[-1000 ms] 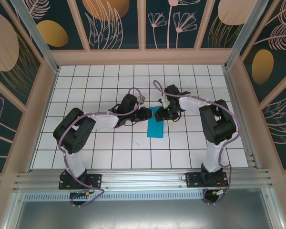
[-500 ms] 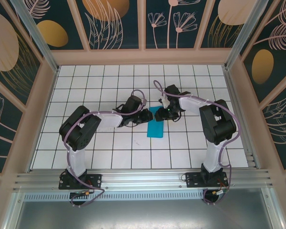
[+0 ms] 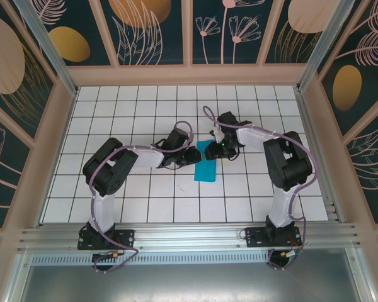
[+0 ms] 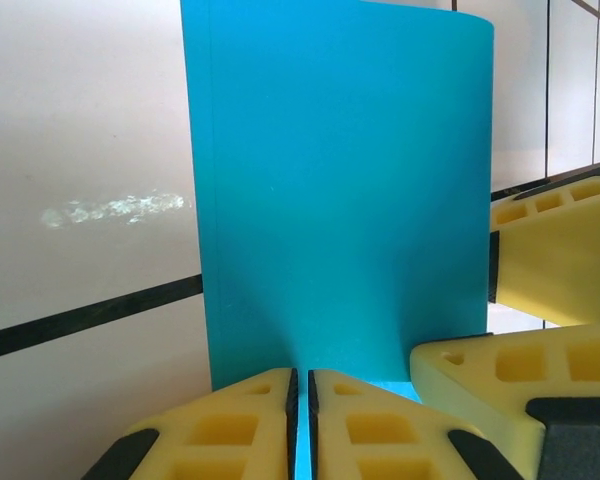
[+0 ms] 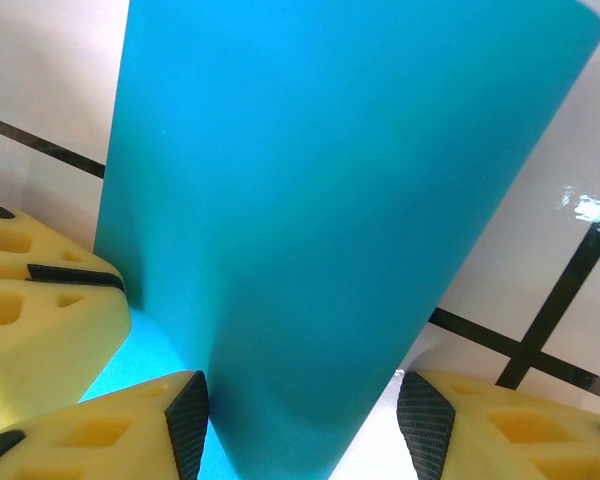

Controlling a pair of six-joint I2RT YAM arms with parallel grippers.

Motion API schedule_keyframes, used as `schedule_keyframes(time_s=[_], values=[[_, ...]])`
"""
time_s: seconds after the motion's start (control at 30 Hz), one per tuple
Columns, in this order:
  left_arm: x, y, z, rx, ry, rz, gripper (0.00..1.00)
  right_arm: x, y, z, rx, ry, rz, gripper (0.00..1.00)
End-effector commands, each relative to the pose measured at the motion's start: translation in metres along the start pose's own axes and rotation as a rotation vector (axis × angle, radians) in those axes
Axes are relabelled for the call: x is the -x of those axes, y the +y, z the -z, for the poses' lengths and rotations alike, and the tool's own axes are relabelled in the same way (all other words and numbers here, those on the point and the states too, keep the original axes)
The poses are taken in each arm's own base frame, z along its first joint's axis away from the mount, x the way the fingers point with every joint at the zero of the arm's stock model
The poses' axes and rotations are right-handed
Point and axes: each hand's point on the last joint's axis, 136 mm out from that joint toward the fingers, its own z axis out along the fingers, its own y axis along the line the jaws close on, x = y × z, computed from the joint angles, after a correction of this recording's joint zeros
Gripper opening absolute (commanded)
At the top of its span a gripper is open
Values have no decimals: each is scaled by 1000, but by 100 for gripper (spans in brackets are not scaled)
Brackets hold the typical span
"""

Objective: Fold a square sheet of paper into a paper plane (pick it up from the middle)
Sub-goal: Hold the square sheet of paper at the center of the table, then fold the square sheet of paper in half at the center of the table.

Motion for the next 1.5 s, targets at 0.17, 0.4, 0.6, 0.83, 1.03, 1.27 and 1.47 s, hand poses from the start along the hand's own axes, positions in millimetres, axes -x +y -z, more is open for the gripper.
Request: schedule_keyframes(time_s=[0.17, 0.4, 0.6, 0.83, 1.03, 1.27, 1.47], values=[[-10, 15, -8, 54, 33, 27, 14, -27, -12, -28, -15, 97, -33, 59], [-25, 34, -11, 114, 69, 30, 13, 6, 7, 5, 26, -31, -64, 69], [-36, 48, -14, 169, 92, 25, 12, 18, 7, 30, -2, -115, -110, 75], [-39, 55, -13, 197, 93, 20, 12, 25, 28, 62, 121, -224, -159, 64], [-36, 55, -13, 201, 89, 16, 12, 14, 48, 49, 303, -206, -229, 20], [-38, 57, -15, 209, 96, 13, 12, -1, 38, 20, 320, -163, -276, 15], [-40, 60, -16, 216, 105, 14, 11, -17, 16, -1, 269, -121, -310, 16]])
